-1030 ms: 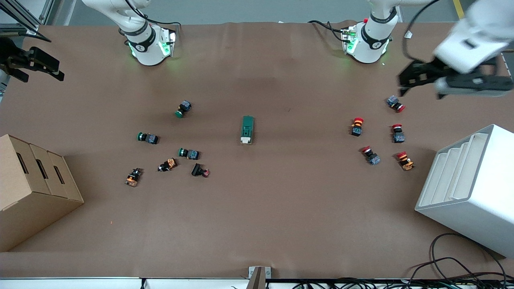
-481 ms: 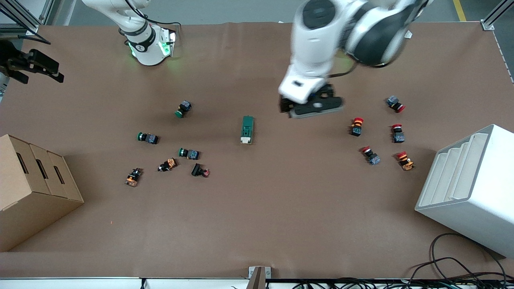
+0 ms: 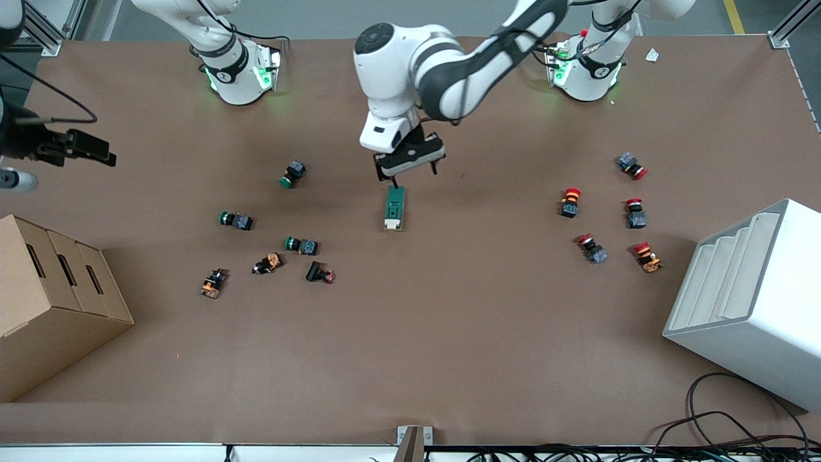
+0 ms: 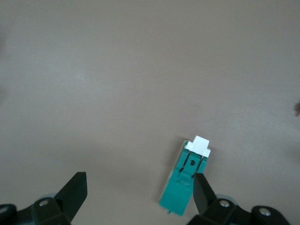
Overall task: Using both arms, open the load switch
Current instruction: 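Move the left gripper over the green load switch, then lower the left gripper onto the switch while the right gripper approaches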
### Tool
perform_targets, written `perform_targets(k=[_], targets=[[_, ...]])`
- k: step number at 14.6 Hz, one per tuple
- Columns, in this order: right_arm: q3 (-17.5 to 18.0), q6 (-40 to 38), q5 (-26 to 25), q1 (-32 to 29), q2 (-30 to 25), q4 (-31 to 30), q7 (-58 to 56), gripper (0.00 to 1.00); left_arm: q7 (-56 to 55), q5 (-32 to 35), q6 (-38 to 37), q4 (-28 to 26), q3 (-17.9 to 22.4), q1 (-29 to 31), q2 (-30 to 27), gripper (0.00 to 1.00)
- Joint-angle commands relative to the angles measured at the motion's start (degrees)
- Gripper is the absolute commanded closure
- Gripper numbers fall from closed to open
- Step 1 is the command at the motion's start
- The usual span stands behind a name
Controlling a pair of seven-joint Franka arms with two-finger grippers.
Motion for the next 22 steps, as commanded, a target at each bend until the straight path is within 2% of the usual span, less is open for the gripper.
perform_targets(k=[1,5,7,10,14,18,22], targets=[[0.7,-0.5,-0.1,-0.4,0.3,0.8,1.7,0.0,-8.2,9.3,0.7,1.3,0.1,-3.2,5.1,0.0],[1.0,0.4,0.6,3.8,2.4,0.6,16.3,0.0,-15.6,21.2,0.8,0.3,0.1,-7.5,8.8,0.0],[1.0,1.5,0.9,6.3,4.2,0.6,23.0,0.0,-21.4,30.0,0.8,-3.4,0.1,-7.9,9.4,0.0],[1.0,4.1,1.5,10.4,7.1,0.3,32.4,0.0,-25.4,37.7,0.8,-8.2,0.1,-9.0,9.4,0.02],[1.1,10.6,1.5,16.7,9.7,-2.6,45.8,0.0,-40.4,50.8,0.8,-13.5,0.1,-11.0,10.6,0.02],[1.1,15.6,1.8,22.4,14.5,-2.2,60.0,0.0,-41.4,54.5,0.1,-13.8,0.6,-13.8,12.6,0.02],[1.1,21.5,1.8,29.3,20.1,-2.2,74.6,0.0,-41.9,60.7,-2.1,-13.9,0.7,-13.7,14.3,0.02]])
